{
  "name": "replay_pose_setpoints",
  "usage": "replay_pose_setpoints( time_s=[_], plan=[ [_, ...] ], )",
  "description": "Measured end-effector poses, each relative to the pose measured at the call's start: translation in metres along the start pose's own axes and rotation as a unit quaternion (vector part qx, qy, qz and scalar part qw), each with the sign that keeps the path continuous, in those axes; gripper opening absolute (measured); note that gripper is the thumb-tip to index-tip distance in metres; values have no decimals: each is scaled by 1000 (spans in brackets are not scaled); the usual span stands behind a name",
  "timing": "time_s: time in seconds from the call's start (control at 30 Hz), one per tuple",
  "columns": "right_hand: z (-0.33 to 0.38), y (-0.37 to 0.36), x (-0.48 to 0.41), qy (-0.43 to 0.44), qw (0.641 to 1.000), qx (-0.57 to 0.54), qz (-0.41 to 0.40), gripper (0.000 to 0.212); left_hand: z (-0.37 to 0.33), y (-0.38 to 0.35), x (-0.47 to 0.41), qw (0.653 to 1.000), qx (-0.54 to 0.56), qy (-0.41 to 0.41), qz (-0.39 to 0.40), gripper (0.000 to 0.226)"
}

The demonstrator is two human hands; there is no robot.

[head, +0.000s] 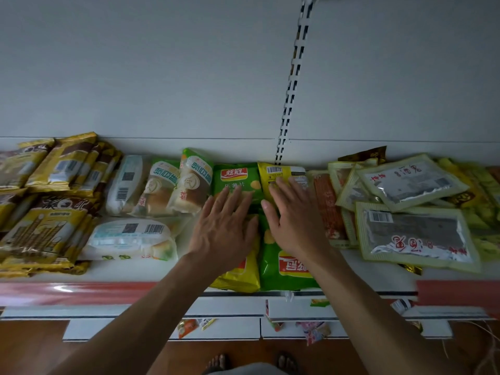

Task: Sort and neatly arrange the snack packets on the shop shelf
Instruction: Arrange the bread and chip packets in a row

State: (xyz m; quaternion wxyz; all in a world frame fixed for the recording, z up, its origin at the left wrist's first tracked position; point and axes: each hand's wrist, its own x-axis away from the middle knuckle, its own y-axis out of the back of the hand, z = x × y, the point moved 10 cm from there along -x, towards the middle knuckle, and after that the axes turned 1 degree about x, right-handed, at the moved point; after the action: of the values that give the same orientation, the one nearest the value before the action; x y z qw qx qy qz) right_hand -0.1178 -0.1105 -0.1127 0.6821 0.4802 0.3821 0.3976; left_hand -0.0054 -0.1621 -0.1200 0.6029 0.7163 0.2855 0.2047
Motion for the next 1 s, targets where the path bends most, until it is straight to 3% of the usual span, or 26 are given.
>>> replay_pose_setpoints(
  time_s=[0.2,0.33,0.47,0.67,1.0],
  plan=[
    [2,-16,-12,6,998,-15,53,55,4,-4,5,1000,6,1,-4,59],
    [-4,-5,-7,-2,1000,-25,11,51,-1,5,-2,999,33,-2,-26,65],
    [0,-17,-5,-20,998,31,47,51,-6,2,-7,999,26,-23,-32,58],
    [2,-12,-6,-29,999,18,19,47,4,4,-12,998,13,-33,-53,52],
    [6,-8,-11,-31,998,17,60,43,5,-6,-14,999,-19,-27,5,55]
  ],
)
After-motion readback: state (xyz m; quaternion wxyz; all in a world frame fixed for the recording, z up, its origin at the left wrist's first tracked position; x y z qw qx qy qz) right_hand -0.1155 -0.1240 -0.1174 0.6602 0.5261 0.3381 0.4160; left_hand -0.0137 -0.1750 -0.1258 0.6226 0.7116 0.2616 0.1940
